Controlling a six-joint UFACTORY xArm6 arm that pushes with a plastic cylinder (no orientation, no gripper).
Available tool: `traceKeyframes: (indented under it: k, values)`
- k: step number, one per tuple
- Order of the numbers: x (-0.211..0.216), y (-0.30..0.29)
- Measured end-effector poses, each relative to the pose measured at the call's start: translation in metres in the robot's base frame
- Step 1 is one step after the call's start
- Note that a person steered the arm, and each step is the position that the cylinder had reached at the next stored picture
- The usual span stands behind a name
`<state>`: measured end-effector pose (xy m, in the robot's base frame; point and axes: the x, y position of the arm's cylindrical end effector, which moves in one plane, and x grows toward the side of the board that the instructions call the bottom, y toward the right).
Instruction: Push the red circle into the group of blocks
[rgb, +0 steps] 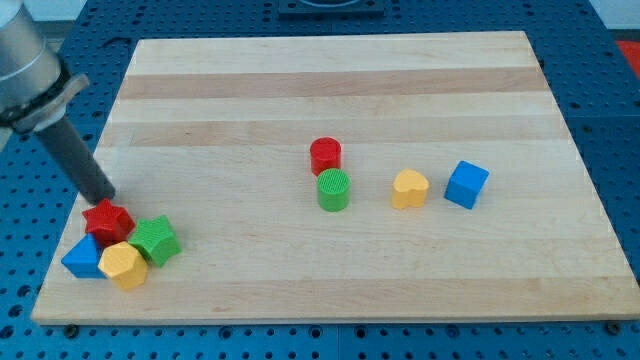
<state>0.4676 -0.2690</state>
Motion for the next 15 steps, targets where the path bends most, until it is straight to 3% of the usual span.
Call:
traceKeyframes:
  k: [1, 2, 3, 4, 6, 8, 9, 11, 12, 15]
  values:
    - [-0.064, 0.043]
    - [-0.122, 0.137]
    - [-0.134, 0.254]
    - [-0.114, 0.293]
    - [-0.035, 0.264]
    - [0.023, 0.167]
    - [0.021, 0.173]
    - [0.026, 0.26]
    - [0.06, 0.265]
    - [0.072, 0.155]
